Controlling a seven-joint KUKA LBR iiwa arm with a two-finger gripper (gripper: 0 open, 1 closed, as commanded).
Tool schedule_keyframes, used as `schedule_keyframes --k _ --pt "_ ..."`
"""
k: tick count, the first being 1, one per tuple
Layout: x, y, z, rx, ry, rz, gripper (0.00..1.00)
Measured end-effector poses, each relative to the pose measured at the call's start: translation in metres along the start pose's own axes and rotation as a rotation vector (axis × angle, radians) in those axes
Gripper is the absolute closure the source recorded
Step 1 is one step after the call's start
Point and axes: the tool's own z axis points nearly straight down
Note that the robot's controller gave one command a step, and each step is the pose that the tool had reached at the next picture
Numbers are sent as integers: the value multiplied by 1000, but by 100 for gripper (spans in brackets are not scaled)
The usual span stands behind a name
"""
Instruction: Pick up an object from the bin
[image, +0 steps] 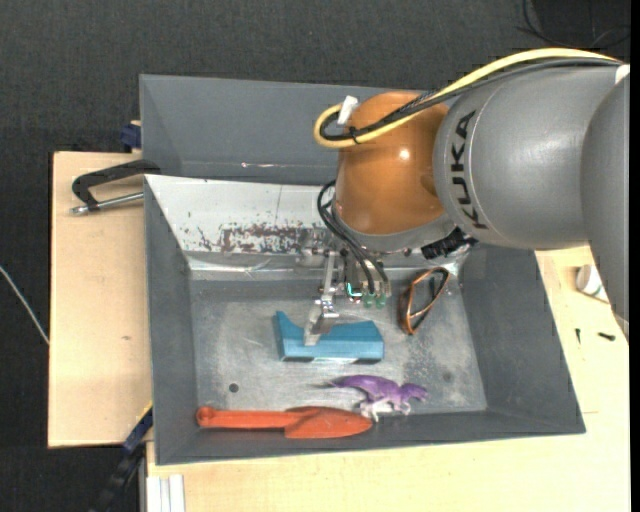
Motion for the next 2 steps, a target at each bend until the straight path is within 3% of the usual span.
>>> schedule_keyframes --k 1,2 --pt "-2 -1 -5 -1 -9 1 0" --pt "30 -34 92 -8 -15 -72 100"
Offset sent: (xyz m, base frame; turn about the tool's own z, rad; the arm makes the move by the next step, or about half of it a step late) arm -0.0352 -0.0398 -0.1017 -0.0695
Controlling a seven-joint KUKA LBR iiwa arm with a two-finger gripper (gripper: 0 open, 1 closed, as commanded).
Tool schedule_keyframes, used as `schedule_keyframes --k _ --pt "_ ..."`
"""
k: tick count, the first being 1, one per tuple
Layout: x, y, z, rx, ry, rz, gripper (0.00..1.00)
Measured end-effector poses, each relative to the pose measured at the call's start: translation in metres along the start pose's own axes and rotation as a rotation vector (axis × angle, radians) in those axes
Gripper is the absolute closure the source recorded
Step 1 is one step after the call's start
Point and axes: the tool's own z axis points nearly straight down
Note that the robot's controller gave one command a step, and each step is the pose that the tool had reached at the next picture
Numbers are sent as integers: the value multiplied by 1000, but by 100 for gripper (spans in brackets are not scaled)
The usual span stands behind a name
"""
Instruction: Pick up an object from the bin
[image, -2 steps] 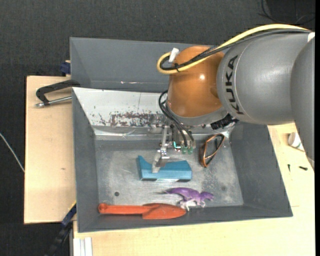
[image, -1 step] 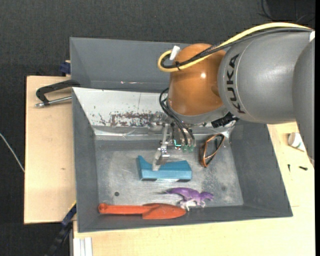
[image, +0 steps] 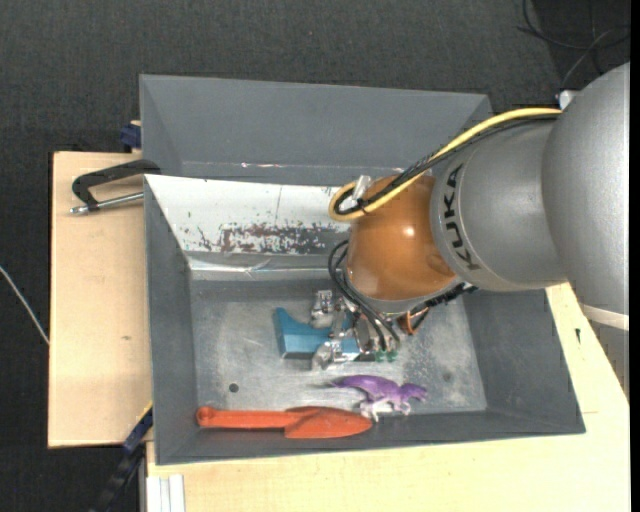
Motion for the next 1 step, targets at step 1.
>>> schedule_keyframes --k 1 --pt "0 0 0 0 0 0 100"
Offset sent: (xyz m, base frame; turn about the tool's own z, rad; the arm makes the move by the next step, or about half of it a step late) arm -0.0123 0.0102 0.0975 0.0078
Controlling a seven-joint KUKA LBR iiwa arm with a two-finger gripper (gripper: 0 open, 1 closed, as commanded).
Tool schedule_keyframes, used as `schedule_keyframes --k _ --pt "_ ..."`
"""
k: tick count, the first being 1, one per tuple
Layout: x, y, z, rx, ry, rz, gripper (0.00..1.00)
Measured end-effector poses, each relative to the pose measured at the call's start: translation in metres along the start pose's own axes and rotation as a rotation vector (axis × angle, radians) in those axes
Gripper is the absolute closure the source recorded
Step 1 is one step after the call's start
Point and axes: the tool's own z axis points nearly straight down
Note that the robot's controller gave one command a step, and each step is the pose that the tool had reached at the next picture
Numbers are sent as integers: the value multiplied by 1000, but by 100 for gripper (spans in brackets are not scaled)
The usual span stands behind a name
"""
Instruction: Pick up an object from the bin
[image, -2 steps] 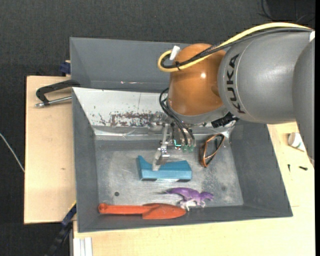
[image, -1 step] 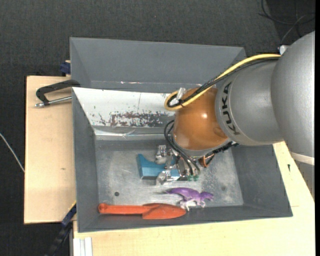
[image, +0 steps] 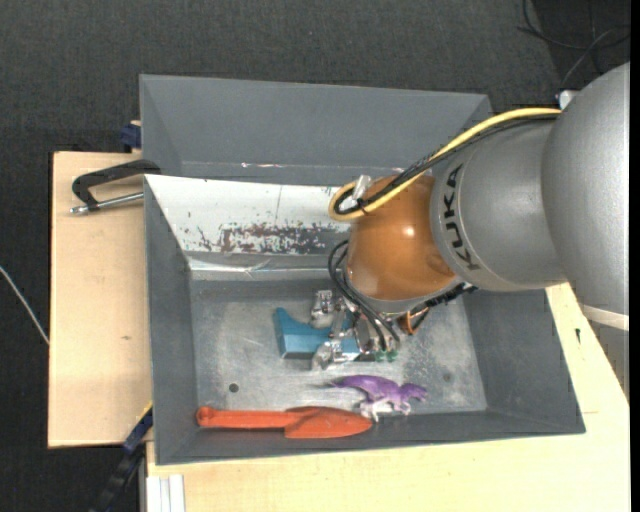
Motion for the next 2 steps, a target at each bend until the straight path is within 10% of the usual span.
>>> schedule_keyframes --k 1,2 --pt "11 13 -96 8 10 8 100" --pt "11 13 -96 8 11 8 100"
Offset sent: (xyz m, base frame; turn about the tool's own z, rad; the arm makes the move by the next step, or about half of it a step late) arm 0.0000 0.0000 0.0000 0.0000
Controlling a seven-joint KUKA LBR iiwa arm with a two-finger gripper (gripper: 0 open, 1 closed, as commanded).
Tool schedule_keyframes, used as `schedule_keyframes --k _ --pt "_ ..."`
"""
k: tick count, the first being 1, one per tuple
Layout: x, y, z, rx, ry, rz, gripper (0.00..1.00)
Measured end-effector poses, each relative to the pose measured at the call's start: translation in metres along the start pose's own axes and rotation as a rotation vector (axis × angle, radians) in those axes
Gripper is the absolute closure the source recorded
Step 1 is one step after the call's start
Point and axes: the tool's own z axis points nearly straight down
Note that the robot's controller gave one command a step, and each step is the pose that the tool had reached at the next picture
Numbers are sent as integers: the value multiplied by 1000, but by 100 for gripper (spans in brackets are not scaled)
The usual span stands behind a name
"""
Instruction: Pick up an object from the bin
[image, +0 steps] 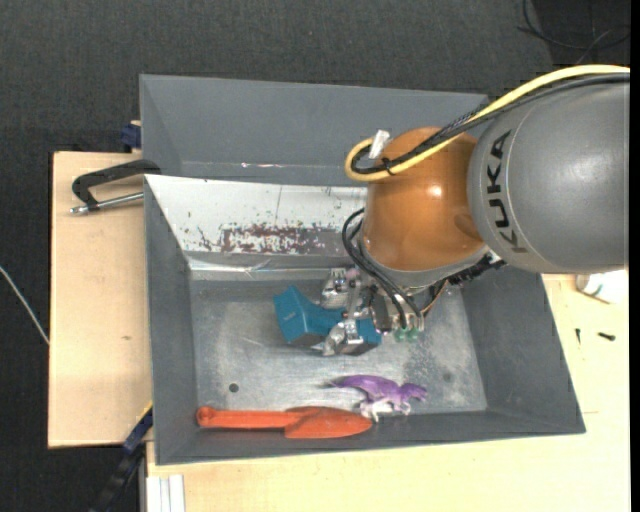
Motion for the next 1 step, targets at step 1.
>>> schedule_keyframes --k 1 --pt "10 8 -125 0 -2 -177 100"
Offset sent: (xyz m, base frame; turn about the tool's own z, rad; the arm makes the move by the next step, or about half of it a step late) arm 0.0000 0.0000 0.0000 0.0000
